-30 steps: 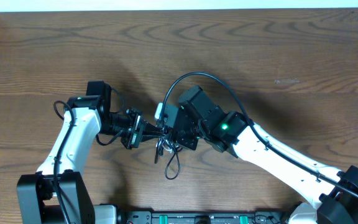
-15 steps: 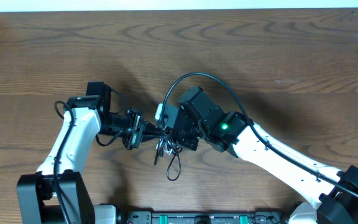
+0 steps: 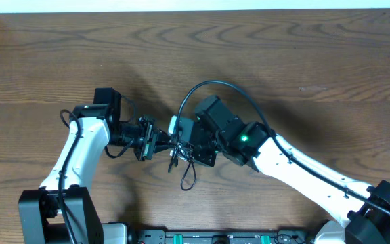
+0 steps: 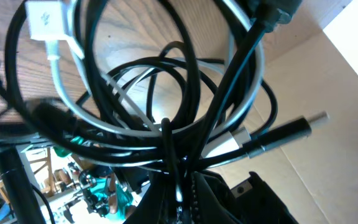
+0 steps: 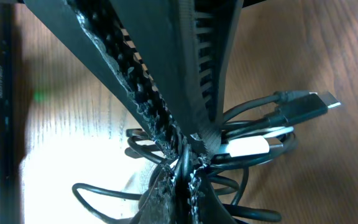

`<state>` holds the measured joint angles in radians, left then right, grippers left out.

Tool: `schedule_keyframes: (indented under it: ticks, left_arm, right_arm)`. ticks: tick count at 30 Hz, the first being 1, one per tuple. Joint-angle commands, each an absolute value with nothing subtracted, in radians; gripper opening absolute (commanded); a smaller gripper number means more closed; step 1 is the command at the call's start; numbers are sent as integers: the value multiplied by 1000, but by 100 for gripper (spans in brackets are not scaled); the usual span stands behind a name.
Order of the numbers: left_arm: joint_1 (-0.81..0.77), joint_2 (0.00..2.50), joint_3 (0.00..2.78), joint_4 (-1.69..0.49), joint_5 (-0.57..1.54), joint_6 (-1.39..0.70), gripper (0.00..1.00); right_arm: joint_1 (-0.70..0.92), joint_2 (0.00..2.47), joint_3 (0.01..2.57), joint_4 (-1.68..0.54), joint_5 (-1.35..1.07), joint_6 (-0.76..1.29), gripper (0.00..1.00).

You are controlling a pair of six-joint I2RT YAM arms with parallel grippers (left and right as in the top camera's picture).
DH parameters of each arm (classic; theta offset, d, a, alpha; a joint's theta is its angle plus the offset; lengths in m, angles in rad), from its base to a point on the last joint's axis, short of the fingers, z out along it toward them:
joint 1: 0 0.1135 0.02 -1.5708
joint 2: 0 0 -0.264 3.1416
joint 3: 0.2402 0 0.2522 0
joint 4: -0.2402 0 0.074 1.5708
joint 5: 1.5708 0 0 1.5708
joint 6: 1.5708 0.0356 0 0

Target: Untangle cables

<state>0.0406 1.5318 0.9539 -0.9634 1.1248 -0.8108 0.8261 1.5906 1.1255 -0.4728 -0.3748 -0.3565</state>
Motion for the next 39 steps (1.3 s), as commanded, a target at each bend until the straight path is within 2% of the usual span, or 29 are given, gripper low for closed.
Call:
schedule_keyframes:
  ticks: [1,14,19,24,28,39]
  left_arm:
    - [43,1536,953,-952,1159,-794,7]
    - [77,1536,953,-952,1128,-794,7]
    - [82,1536,953,-952,1125,-778,8]
    - [82,1536,953,-953,1139,-757,21]
    - [82,1536,953,-954,1171,-733,25]
    - [82,1536,953,-987,1171,-733,26]
  right_arm:
    - [797,1583,1124,-513,-466,-386,1]
    - [736,1570,1124,-673,-581,-481,1]
    - [736,1570,1124,-604,-650,-480,1]
    - [732,1571,1124,-505,-612,-459,1]
    - [720,1571,1124,-455,-605,-402,1]
    - [714,1571,1124,-422,-646,-351,1]
